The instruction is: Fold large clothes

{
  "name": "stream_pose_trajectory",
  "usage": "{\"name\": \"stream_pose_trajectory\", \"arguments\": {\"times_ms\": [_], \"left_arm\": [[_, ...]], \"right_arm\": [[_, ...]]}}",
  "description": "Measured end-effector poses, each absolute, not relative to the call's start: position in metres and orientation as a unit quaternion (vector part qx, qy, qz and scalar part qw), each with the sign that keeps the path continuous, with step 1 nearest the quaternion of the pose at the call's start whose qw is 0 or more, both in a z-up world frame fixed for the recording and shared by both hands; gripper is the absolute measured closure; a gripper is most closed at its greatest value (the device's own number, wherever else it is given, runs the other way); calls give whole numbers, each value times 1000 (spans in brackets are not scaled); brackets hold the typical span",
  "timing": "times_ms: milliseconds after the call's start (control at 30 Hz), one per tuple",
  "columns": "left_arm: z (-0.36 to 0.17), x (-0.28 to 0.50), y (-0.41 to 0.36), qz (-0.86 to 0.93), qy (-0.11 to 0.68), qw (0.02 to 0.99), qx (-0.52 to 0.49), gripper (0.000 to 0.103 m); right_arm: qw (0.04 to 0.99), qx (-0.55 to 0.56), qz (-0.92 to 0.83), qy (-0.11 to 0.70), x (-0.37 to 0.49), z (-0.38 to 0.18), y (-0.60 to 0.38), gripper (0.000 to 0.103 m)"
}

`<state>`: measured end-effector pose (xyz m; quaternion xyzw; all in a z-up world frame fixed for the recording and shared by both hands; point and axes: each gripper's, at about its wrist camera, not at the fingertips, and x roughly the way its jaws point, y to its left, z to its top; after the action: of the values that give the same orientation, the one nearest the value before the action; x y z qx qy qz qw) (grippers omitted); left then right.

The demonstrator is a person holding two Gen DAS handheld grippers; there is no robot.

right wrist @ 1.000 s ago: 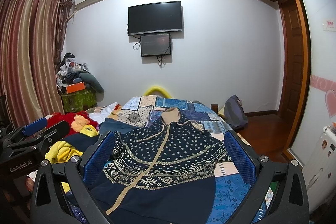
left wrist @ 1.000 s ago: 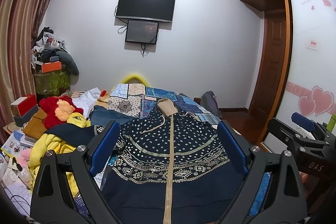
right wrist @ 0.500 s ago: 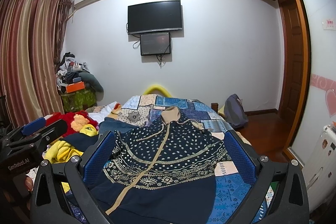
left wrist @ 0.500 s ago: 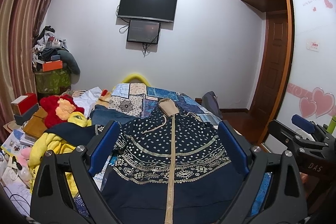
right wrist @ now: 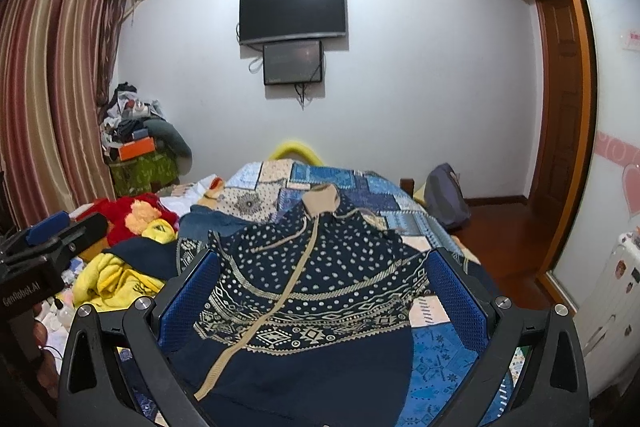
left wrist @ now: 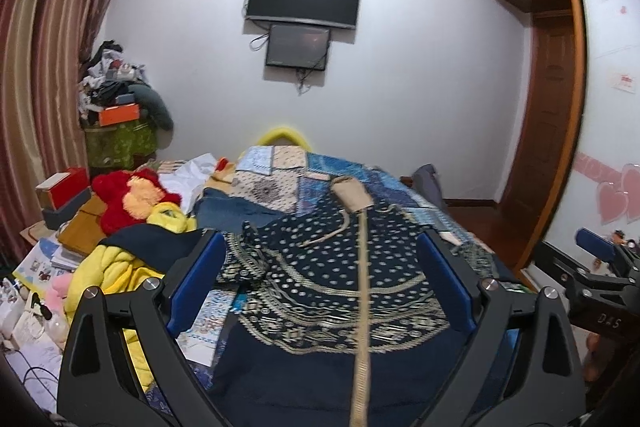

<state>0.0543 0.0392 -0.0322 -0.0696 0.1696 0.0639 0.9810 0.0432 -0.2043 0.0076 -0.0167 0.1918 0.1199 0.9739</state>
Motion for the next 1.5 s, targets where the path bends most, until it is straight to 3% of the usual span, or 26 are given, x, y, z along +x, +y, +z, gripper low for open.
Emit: {"name": "stream_pose_trajectory", "arguments": {"times_ms": [533, 933, 1200, 1500], "left_arm": [[-140, 195, 186, 145, 314, 926, -154, 7], [-246, 232, 302, 201, 429, 857, -204, 7], [-286, 238, 364, 225, 421, 818, -322, 7], [-285, 248, 398, 225, 398, 800, -388, 20]], "right_arm": [[922, -17, 149, 358, 218, -89, -170, 0], [872, -89, 159, 453, 349, -171, -123, 0], [854, -128, 193, 465, 389, -197, -79, 0], [856, -152, 212, 446, 409, -197, -50, 0]]}}
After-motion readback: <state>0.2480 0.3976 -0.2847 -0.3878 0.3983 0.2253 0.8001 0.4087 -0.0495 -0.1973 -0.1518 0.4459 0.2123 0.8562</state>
